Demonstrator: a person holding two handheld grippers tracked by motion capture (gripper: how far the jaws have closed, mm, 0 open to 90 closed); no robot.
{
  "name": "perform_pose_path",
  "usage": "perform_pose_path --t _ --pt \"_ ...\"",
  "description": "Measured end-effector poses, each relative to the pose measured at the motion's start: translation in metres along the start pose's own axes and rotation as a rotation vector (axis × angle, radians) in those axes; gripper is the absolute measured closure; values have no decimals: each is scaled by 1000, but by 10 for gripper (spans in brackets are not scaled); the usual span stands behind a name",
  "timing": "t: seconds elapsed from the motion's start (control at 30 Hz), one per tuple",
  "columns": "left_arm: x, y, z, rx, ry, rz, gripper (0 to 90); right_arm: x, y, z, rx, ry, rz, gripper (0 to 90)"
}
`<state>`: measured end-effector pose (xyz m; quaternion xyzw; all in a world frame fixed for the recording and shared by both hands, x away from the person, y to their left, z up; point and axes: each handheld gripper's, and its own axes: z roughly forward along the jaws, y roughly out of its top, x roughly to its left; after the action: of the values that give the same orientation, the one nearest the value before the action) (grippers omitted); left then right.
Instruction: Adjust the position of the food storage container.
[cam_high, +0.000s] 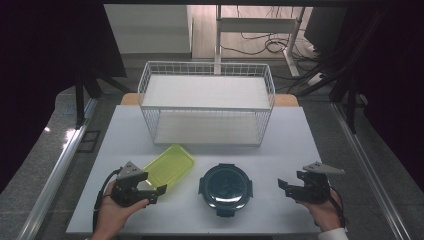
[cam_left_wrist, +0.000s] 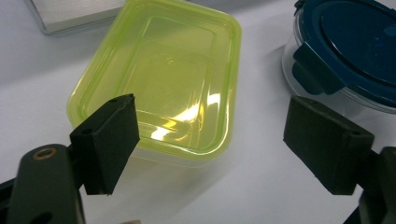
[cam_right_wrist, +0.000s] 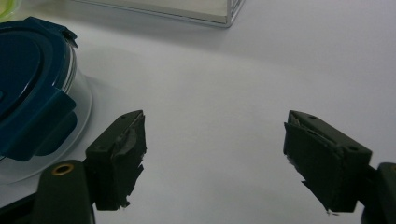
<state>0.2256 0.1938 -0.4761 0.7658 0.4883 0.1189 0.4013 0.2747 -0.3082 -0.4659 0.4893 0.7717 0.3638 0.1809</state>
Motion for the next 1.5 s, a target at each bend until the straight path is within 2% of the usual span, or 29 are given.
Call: perform_pose_path --t 0.43,0.9,1.23,1.5 --pt "0 -4 -4 8 8 -7 182 -1 4 3 28 21 -9 267" --pt "-1 -5 -2 24 -8 -8 183 -3 7 9 67 48 -18 329" --pt "-4 -4 -4 23 -16 -14 182 8 25 7 87 79 -49 401" --pt "-2 -4 -4 28 -17 -12 181 23 46 18 135 100 -89 517"
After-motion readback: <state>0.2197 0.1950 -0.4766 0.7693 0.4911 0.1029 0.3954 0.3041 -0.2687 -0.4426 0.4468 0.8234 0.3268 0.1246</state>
